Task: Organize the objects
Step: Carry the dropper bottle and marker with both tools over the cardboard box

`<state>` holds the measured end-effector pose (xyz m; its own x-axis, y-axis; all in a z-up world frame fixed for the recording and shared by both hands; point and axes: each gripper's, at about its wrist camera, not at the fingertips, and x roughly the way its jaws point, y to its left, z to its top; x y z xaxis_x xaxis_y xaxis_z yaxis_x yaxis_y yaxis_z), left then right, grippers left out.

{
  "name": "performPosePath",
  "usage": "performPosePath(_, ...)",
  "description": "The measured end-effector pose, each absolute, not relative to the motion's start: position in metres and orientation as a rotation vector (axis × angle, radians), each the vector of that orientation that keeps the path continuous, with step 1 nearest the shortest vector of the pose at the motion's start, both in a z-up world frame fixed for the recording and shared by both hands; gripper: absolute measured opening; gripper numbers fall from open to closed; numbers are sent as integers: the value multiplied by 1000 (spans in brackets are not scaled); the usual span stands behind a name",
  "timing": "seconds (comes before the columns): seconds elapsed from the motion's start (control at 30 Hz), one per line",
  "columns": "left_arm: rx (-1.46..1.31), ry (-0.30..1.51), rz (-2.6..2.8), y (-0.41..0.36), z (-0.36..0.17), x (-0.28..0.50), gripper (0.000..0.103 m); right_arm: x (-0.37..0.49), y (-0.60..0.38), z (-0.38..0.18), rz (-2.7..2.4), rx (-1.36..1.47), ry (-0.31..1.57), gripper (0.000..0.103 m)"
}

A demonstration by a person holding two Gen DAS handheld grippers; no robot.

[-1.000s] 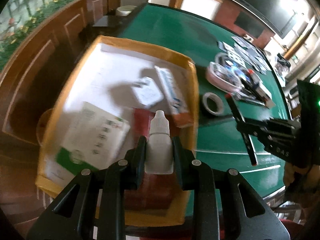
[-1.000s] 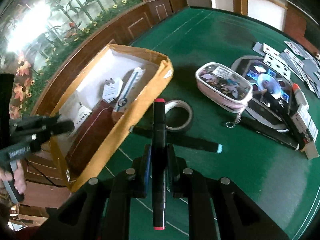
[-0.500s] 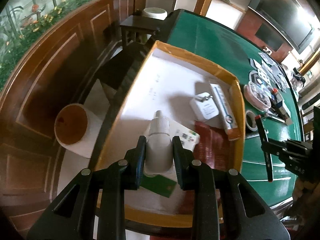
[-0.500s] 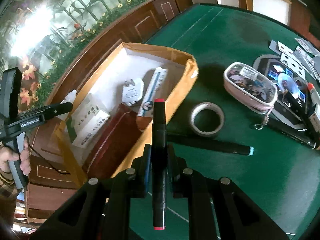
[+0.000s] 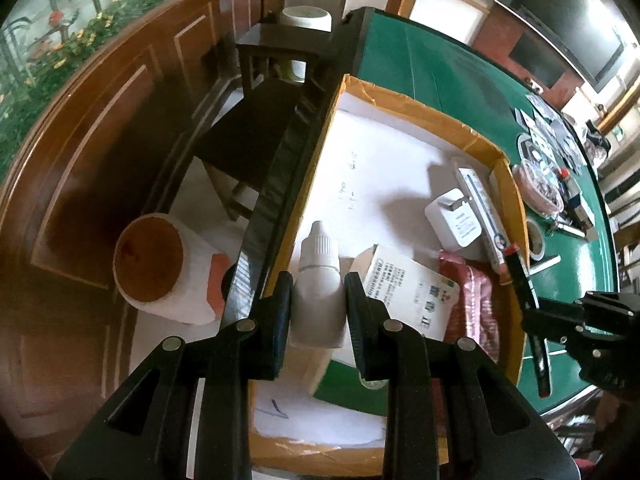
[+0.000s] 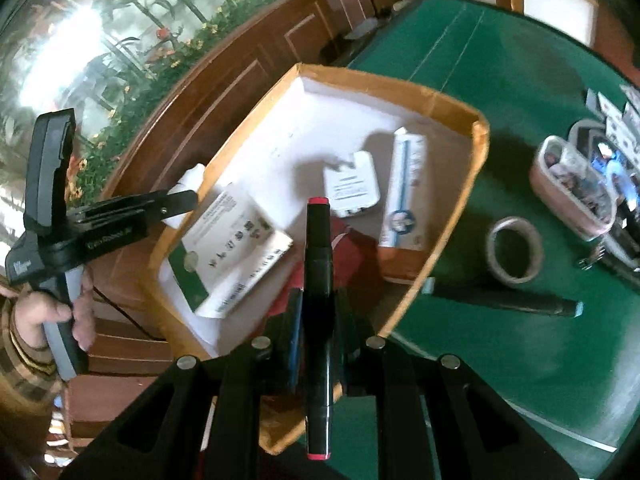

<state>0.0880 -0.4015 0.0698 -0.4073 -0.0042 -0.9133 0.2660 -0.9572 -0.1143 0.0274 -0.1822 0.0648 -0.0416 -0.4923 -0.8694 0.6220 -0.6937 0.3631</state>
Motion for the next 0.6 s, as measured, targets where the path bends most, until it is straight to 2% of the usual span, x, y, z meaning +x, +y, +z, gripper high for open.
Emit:
performPosePath(0.23,1681,311,-2500,-396,58,79,26,27,-219,51,-1841,1556,157,12)
performPosePath(0.6,1761,240,-2470,-391,53,109,26,31,-233,34,-1736,1686,47,13)
